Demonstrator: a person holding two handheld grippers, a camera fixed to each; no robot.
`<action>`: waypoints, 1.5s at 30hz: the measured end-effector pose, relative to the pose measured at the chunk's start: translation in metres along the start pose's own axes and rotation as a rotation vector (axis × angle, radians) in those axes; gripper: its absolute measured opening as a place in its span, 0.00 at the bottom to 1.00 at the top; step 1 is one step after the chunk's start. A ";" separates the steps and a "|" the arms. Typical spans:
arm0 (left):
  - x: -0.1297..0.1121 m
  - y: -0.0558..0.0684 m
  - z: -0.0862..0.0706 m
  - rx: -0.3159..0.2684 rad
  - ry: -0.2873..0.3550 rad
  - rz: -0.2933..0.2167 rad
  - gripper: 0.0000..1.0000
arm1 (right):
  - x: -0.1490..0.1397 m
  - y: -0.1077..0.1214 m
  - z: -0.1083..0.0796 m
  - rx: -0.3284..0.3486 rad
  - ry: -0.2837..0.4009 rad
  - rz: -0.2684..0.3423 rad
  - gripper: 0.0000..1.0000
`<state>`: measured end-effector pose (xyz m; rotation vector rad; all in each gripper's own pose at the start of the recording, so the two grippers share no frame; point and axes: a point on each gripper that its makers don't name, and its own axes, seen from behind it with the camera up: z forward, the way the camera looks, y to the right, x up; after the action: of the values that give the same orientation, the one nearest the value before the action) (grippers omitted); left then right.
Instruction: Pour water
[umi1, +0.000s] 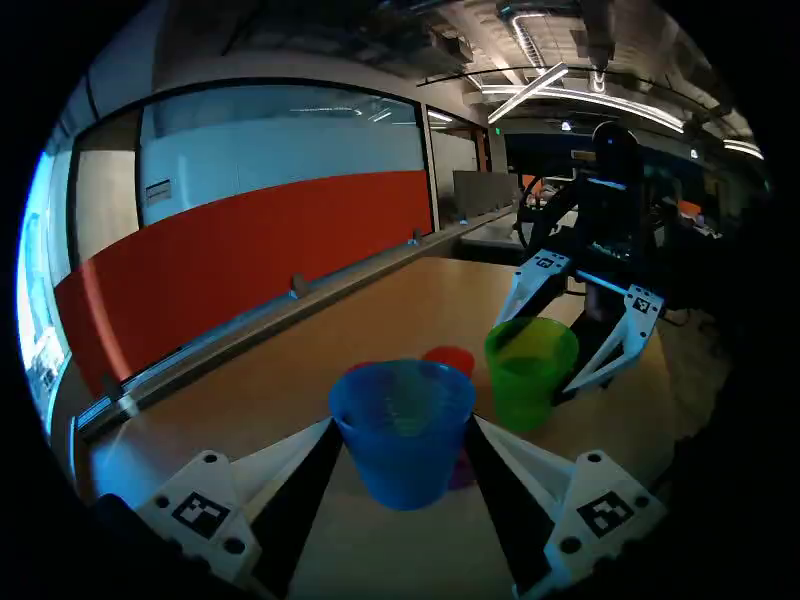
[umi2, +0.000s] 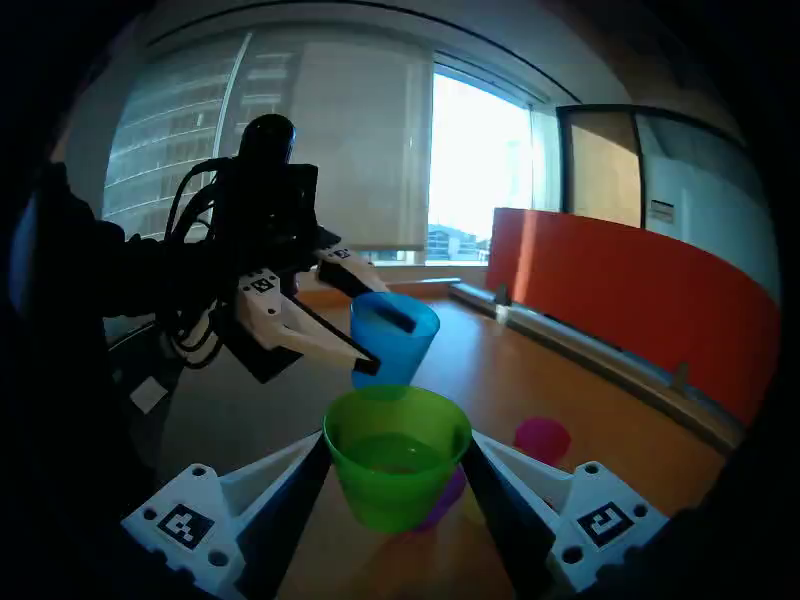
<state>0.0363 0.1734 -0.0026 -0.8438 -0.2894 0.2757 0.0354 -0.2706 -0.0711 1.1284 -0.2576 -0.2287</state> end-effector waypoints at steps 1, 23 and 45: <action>-0.003 0.001 0.000 -0.001 -0.008 0.003 0.84 | -0.001 0.000 0.000 0.000 -0.004 0.000 0.91; -0.049 0.010 -0.003 -0.037 -0.139 0.067 0.84 | -0.036 -0.006 -0.008 0.036 -0.118 0.006 0.91; -0.091 0.020 0.005 -0.071 -0.286 0.159 0.84 | -0.065 -0.013 -0.011 0.077 -0.209 -0.007 0.91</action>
<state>-0.0520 0.1576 -0.0275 -0.8990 -0.5026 0.5389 -0.0234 -0.2463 -0.0930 1.1828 -0.4507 -0.3460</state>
